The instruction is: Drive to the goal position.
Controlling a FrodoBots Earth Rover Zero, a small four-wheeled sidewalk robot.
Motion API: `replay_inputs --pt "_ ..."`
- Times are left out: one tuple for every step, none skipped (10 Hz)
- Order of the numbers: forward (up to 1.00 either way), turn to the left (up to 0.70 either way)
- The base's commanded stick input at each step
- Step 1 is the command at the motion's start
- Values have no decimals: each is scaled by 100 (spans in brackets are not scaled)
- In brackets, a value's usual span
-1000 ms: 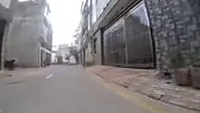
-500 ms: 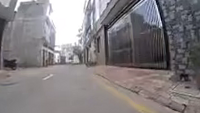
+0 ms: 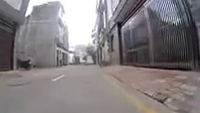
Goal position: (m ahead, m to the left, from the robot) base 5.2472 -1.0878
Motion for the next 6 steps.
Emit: replay_inputs --pt "85 29" --pt "85 21" --pt "85 13" --pt "85 5" --pt "85 0" --pt "85 0"
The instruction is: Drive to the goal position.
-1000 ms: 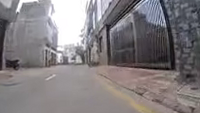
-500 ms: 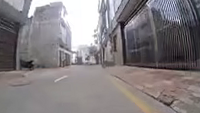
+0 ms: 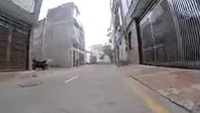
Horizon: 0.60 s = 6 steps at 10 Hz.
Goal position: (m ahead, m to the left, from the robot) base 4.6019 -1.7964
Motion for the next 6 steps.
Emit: replay_inputs --pt "85 0" --pt "85 0" --pt "85 0" --pt "85 0" --pt "85 0" --pt "85 0"
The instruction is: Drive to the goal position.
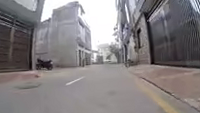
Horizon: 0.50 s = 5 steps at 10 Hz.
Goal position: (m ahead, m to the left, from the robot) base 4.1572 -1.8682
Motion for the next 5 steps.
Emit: replay_inputs --pt "85 0" --pt "85 0" --pt "85 0" --pt "85 0" --pt "85 0"
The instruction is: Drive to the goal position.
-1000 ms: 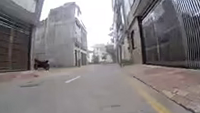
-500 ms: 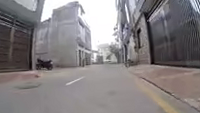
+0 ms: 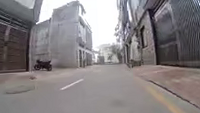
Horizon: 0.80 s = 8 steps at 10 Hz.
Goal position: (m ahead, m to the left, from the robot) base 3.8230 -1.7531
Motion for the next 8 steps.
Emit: replay_inputs --pt "85 0" --pt "85 0" --pt "85 0" --pt "85 0" --pt "85 -7" --pt "85 -16" --pt "85 -26" --pt "85 -28"
